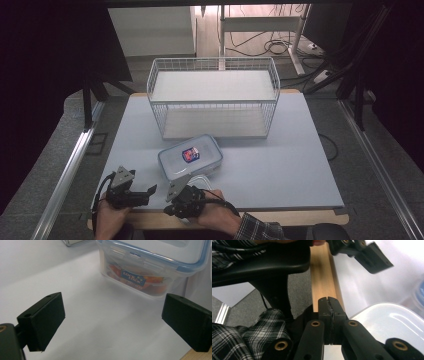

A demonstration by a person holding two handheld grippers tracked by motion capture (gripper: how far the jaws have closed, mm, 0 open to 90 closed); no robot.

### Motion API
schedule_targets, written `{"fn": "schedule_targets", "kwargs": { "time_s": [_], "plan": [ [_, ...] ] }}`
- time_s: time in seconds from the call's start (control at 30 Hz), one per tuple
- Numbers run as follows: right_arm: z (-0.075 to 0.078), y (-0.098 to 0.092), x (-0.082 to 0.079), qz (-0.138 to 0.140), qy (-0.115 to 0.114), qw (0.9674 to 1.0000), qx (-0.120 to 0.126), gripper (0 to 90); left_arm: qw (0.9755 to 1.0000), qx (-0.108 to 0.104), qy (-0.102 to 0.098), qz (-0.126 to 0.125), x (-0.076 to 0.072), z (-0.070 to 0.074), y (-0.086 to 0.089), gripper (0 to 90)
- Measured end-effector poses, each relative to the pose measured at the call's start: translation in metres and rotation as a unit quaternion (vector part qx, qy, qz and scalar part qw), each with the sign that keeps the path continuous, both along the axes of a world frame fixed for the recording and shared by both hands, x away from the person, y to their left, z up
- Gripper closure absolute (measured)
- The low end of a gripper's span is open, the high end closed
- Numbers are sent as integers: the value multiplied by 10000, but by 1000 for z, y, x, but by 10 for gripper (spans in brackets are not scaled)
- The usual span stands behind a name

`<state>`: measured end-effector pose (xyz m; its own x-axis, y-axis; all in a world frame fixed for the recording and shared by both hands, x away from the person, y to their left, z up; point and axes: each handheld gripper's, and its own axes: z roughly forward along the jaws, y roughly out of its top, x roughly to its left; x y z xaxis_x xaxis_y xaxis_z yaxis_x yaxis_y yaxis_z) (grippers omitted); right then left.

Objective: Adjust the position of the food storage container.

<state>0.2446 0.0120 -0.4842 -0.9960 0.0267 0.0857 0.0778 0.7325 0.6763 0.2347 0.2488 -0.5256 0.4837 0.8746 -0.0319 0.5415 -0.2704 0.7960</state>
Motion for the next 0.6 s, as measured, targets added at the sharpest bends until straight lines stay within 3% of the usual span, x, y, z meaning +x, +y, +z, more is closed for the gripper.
{"fn": "schedule_targets", "kwargs": {
  "time_s": [0.17,0.37,0.43,0.6],
  "plan": [
    [3,-16,8,-262,-110,9995,-105,897,10000,48,21,-15,0,0,-1,47],
    [3,-51,24,-726,44,9973,-4,897,10000,49,31,-3,0,-1,-1,48],
    [4,-69,32,-967,60,9953,17,897,10000,55,34,11,1,-1,-2,48],
    [5,-90,43,-1283,66,9917,52,897,10000,56,57,14,1,-2,-3,48]
  ]
}}
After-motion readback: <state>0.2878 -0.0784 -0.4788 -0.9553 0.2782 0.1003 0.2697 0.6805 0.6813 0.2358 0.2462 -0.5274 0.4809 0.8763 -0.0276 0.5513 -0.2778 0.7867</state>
